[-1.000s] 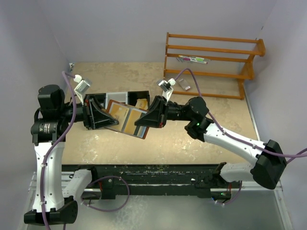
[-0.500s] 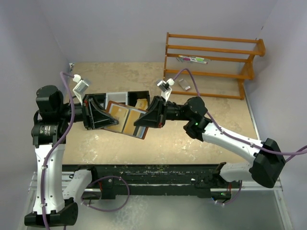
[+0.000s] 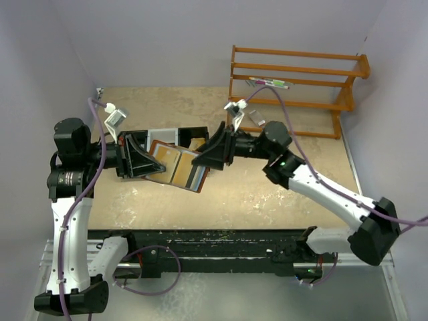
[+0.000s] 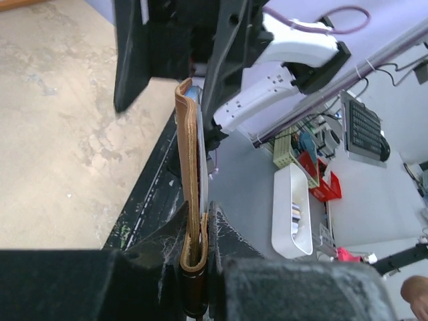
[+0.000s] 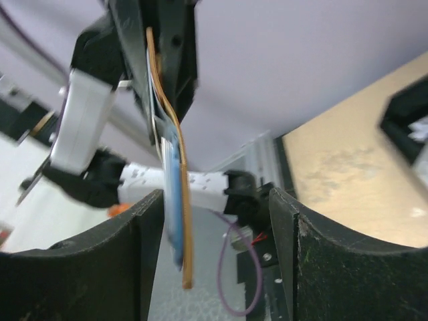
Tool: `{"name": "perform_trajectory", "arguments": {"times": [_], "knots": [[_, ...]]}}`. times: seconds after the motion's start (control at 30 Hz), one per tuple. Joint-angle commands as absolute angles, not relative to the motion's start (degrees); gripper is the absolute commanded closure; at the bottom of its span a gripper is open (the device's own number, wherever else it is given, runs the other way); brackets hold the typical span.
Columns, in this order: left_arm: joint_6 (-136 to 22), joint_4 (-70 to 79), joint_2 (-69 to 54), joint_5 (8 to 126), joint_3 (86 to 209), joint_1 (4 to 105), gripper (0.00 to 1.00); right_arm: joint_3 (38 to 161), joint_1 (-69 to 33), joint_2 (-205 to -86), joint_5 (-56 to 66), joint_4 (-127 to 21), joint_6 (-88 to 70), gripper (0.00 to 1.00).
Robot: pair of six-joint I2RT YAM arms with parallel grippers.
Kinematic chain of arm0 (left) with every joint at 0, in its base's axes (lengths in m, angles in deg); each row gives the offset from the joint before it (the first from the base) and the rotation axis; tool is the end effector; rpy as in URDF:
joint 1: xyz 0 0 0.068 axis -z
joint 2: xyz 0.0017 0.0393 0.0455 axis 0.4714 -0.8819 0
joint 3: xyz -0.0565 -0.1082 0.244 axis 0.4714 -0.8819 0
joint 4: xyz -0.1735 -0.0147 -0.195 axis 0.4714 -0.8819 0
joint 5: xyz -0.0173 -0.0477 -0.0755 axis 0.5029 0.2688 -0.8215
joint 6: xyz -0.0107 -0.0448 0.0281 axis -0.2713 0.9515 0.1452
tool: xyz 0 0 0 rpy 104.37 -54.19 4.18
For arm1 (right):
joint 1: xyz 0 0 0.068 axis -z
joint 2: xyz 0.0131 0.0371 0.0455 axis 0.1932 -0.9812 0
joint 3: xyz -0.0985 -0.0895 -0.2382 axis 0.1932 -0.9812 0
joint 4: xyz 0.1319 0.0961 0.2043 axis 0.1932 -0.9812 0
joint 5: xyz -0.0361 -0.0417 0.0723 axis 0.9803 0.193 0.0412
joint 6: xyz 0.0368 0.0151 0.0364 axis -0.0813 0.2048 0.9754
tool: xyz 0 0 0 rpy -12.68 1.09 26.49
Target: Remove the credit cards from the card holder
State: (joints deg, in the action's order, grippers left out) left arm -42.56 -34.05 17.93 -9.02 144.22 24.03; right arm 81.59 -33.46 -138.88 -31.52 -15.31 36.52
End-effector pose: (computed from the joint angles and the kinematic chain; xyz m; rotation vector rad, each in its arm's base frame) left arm 0.1373 -0.0257 0.4283 0.5976 1.7803 -1.6080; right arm 0.1926 0.2246 0.3874 -0.7030 1.4371 1.8473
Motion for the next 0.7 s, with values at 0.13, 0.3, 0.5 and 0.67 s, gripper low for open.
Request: {"name": "perform_trajectory", "arguments": {"times": [0.13,0.3,0.5,0.67], "knots": [[-57.5,-46.6,16.1,9.7,151.1,23.8,1.00,91.5,-30.5,-124.0,-9.4,-39.2,20.0,0.34],[-58.9,-46.7,16.2,14.9,151.8,23.8,1.00,91.4,-32.9,-126.5,-15.0,-34.6,26.0,0.38],[-58.8,-47.0,16.3,12.5,152.6,23.8,1.00,88.2,-38.1,-133.7,-21.6,-20.9,33.7,0.41],[-56.5,-45.9,16.4,6.0,152.5,23.8,1.00,85.4,-38.9,-138.8,-25.3,-8.9,41.1,0.44]]}}
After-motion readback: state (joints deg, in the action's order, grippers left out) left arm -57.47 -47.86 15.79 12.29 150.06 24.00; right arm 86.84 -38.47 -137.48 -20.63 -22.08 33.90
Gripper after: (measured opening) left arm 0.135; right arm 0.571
